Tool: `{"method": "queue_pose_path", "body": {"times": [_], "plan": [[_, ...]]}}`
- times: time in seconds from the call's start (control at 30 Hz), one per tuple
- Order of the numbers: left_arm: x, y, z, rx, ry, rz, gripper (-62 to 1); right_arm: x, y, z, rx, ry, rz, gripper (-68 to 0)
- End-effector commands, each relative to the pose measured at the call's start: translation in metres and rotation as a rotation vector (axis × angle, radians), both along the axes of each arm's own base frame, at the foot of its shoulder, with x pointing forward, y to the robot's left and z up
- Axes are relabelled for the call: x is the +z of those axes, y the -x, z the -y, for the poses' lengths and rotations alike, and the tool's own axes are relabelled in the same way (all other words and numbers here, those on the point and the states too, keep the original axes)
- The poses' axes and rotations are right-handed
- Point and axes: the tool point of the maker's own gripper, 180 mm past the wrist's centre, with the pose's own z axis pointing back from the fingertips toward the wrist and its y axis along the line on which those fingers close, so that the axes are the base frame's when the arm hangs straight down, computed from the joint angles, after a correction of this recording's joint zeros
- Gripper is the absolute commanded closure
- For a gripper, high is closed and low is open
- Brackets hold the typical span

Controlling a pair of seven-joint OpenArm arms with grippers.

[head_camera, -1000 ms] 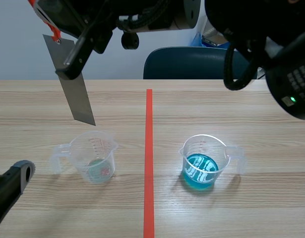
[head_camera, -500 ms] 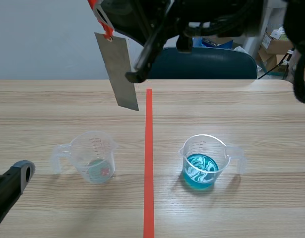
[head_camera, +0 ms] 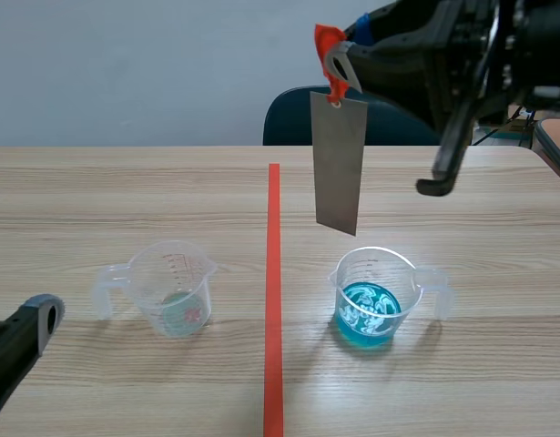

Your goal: Do the redox reaction experiment

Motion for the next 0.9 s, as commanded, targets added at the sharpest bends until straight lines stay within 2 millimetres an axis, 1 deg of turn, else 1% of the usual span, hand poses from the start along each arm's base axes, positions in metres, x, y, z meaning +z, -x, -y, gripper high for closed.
{"method": "queue_pose_path", "body": {"times": [0.0,0.23,0.43,0.6,0.87], "plan": [[0.008,-0.003,0.004,-0.002,0.018,0.030,-62.3,0.007,0.003,0.004,0.004,-0.019,0.014,-0.8],[0.008,-0.003,0.004,-0.002,0.018,0.030,-62.3,0.001,0.010,0.031,-0.024,-0.001,-0.003,-0.8],[0.008,-0.003,0.004,-0.002,0.018,0.030,-62.3,0.001,0.012,0.044,-0.047,-0.003,-0.001,-0.8],[0.008,-0.003,0.004,-0.002,0.018,0.030,-62.3,0.001,0.018,0.046,-0.028,-0.003,-0.008,-0.8],[0.008,-0.003,0.004,-0.002,0.018,0.030,-62.3,0.002,0.018,0.045,-0.022,-0.007,-0.006,-0.8]]}}
